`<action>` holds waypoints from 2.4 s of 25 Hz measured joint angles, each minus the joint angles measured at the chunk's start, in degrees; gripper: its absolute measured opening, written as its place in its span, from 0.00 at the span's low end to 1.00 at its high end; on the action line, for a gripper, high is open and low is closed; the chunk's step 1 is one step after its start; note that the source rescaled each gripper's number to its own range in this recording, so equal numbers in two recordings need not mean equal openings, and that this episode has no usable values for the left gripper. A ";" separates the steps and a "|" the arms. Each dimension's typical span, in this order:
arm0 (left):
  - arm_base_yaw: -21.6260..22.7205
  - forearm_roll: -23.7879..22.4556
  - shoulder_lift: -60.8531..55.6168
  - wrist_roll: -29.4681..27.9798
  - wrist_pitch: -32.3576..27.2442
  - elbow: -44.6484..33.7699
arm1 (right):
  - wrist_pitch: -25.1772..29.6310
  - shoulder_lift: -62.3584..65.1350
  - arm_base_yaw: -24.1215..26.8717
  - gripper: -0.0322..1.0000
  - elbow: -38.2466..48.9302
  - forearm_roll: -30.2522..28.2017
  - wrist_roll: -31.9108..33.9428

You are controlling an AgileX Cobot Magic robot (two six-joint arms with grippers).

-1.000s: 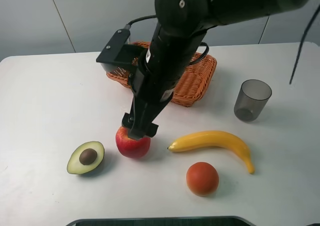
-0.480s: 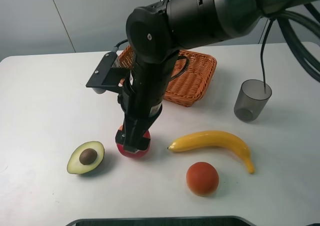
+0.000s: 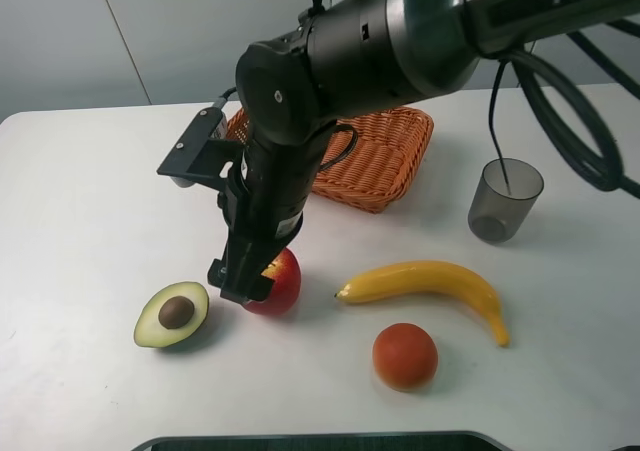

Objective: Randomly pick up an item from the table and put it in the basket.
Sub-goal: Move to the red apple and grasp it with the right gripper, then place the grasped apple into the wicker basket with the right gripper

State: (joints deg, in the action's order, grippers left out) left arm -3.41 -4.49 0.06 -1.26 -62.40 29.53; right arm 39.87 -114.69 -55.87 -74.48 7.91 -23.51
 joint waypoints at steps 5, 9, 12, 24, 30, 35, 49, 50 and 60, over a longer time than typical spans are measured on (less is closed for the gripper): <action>0.00 0.00 0.00 0.00 0.00 0.00 | -0.56 -2.11 0.00 1.00 -0.10 0.00 0.10; 0.00 0.00 0.00 0.00 0.00 0.00 | -1.08 -3.69 0.00 1.00 -0.10 0.00 0.21; 0.00 0.00 0.00 0.00 0.00 0.00 | -2.07 -4.74 0.00 1.00 -0.10 -0.10 0.21; 0.00 0.00 0.00 0.00 0.00 0.00 | -3.22 -4.99 0.00 0.09 -0.23 -0.31 0.34; 0.00 0.00 0.00 0.00 0.00 0.00 | -3.32 -4.99 0.00 0.09 -0.23 -0.52 0.34; 0.00 0.00 0.00 0.00 0.00 0.00 | -3.32 -4.99 0.00 0.09 -0.23 -0.52 0.34; 0.00 0.00 0.00 0.00 0.00 0.00 | -2.43 -2.00 0.00 0.09 -0.23 0.28 0.34; 0.00 0.00 0.00 0.00 0.00 0.00 | -1.94 -0.97 0.00 0.09 -0.23 0.28 0.34; 0.00 0.00 0.00 0.00 0.00 0.00 | 1.11 7.73 6.29 0.09 -0.23 3.19 9.42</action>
State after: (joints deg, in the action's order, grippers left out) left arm -3.41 -4.49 0.06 -1.26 -62.40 29.53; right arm 40.97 -106.97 -49.58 -74.71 11.10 -14.09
